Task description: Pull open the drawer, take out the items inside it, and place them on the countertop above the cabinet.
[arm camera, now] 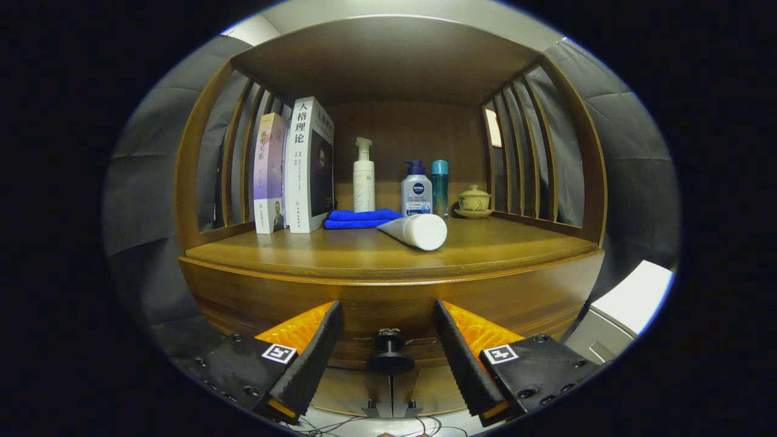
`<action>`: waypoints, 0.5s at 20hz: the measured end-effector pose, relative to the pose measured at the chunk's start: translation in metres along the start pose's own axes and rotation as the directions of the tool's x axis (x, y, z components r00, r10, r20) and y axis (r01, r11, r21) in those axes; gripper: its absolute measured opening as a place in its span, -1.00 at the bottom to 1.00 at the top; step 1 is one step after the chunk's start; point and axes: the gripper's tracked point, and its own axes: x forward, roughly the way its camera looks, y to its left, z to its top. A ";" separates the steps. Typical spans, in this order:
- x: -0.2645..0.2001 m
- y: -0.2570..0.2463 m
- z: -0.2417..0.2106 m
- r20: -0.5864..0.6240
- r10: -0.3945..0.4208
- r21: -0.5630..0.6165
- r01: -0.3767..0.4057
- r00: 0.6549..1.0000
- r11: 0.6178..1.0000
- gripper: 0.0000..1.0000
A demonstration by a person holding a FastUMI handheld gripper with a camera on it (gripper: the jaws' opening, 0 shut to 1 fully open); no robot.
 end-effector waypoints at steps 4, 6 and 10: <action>-0.042 -0.010 0.036 0.102 -0.008 -0.001 0.008 0.995 1.000 0.91; -0.070 -0.013 0.053 0.130 0.006 -0.009 -0.005 0.991 1.000 0.91; -0.125 -0.023 0.089 0.198 0.030 -0.043 -0.022 0.980 0.999 0.91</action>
